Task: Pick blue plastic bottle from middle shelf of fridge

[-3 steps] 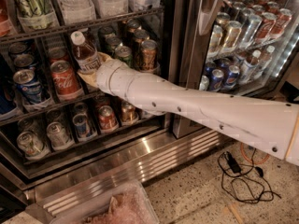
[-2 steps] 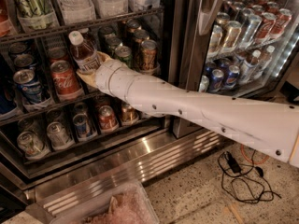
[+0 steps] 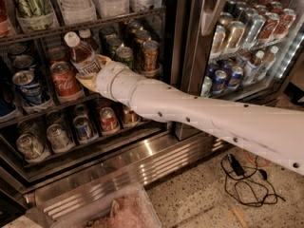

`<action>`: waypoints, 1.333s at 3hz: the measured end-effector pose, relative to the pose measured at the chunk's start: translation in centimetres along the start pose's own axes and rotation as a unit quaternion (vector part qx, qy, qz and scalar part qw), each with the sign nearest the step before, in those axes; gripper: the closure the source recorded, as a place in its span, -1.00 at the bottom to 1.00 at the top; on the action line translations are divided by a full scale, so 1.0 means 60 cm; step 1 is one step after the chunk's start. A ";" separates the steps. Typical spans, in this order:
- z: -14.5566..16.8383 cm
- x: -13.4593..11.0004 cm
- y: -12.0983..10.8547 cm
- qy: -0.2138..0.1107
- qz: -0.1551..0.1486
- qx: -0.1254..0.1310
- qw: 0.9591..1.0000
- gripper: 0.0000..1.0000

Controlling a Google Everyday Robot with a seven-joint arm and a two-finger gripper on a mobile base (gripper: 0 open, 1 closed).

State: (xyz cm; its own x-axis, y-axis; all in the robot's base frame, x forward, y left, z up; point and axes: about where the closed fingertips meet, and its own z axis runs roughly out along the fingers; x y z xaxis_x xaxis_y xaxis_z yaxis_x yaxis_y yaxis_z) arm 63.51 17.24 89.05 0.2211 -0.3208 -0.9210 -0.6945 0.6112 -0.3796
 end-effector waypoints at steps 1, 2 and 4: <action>-0.012 -0.001 0.001 0.002 0.001 -0.014 1.000 1.00; -0.023 0.002 0.004 0.000 0.011 -0.030 0.999 1.00; -0.049 0.021 0.018 0.006 0.038 -0.056 0.998 1.00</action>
Offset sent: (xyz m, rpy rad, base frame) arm -0.0164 -0.0174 -0.0042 0.0117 0.0651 0.0848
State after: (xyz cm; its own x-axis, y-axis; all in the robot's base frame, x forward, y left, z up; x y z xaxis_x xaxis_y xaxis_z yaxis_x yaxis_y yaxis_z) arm 61.02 15.37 87.71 0.1576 -0.2854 -0.9454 -0.7818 0.5489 -0.2960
